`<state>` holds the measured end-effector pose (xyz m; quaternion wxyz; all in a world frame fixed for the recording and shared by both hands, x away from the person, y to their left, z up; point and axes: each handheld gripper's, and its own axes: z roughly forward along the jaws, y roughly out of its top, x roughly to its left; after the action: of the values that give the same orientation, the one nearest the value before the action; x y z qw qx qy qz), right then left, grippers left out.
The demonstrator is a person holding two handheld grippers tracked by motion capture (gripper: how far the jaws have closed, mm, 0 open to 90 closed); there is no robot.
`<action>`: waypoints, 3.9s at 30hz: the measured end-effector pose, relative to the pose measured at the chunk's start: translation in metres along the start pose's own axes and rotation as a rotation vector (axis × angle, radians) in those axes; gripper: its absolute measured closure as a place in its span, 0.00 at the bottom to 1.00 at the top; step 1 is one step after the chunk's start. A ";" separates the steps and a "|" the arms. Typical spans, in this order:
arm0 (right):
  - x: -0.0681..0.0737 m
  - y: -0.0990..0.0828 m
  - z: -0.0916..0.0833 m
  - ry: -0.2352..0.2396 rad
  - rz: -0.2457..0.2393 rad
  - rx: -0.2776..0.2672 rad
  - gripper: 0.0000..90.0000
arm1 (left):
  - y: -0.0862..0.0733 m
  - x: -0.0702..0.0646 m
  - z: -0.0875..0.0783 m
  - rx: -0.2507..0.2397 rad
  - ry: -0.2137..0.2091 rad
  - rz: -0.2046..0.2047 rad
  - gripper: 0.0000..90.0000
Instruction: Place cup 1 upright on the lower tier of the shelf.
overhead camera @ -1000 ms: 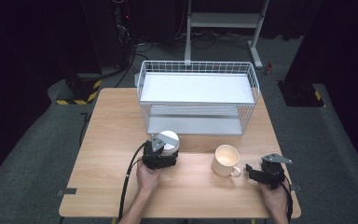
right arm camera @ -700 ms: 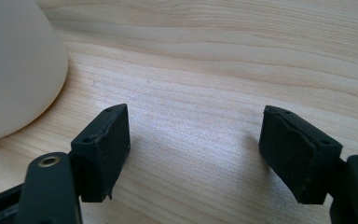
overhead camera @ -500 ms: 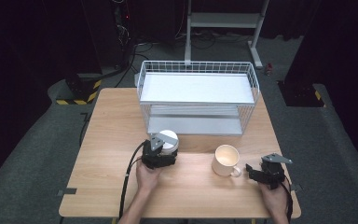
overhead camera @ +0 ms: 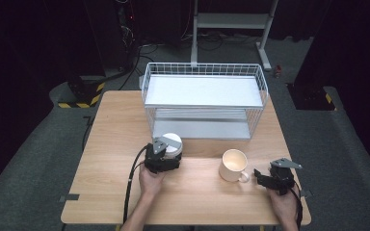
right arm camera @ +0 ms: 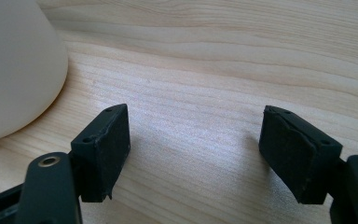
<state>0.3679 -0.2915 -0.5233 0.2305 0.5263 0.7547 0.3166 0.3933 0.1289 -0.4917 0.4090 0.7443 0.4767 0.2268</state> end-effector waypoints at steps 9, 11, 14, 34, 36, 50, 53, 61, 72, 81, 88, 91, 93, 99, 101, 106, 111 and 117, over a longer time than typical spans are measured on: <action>0.000 0.000 0.000 0.000 0.000 0.000 0.28 | 0.009 -0.004 -0.001 0.012 -0.010 0.019 0.21; 0.000 0.000 0.000 0.001 -0.001 0.000 0.28 | 0.011 -0.004 -0.001 0.006 -0.016 0.012 0.21; 0.000 0.000 0.000 0.000 0.000 0.000 0.28 | 0.014 -0.004 0.000 0.016 -0.018 0.015 0.21; 0.000 0.000 0.000 0.000 0.000 0.000 0.28 | 0.034 0.004 0.009 0.019 -0.030 0.000 0.21; 0.000 0.000 0.000 0.001 -0.001 0.000 0.28 | 0.036 0.005 0.011 0.020 -0.025 0.011 0.21; 0.000 0.000 0.000 0.000 0.000 0.000 0.28 | 0.050 0.012 0.021 0.028 -0.018 0.004 0.21; 0.000 0.000 0.000 0.000 0.000 0.000 0.28 | 0.052 0.013 0.023 0.021 -0.025 -0.018 0.21; 0.000 0.000 0.000 0.000 0.000 0.000 0.28 | 0.060 0.017 0.031 0.032 -0.010 -0.007 0.21; 0.000 0.000 0.000 0.000 0.000 0.000 0.28 | 0.056 0.030 0.045 0.039 0.020 -0.040 0.21; 0.000 0.000 0.000 0.000 0.001 0.000 0.28 | 0.057 0.034 0.049 0.020 0.026 -0.067 0.21; 0.000 0.000 0.000 0.001 -0.001 0.000 0.28 | 0.063 0.031 0.056 0.038 0.050 -0.022 0.21; 0.000 0.000 0.000 0.000 0.000 0.000 0.28 | 0.063 0.030 0.058 0.029 0.044 -0.037 0.21; 0.000 0.000 0.000 0.000 0.001 0.000 0.28 | 0.063 0.031 0.059 0.026 0.045 -0.033 0.21; 0.000 0.000 0.000 0.001 -0.001 0.000 0.28 | 0.064 0.033 0.062 0.008 0.056 -0.034 0.21; 0.000 0.000 0.000 0.001 -0.001 0.000 0.28 | 0.066 0.033 0.064 0.015 0.049 -0.036 0.21; 0.000 0.000 0.000 0.000 0.000 0.000 0.28 | 0.069 0.032 0.069 0.019 0.054 -0.022 0.21; 0.000 0.000 0.000 0.000 0.001 0.000 0.28 | 0.070 0.033 0.072 0.012 0.057 -0.032 0.21; 0.000 0.000 0.000 0.000 0.000 0.000 0.28 | 0.070 0.033 0.074 0.006 0.063 -0.036 0.21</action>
<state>0.3679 -0.2915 -0.5233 0.2304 0.5264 0.7547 0.3167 0.4982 0.1151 -0.4771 0.3954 0.7294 0.5034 0.2412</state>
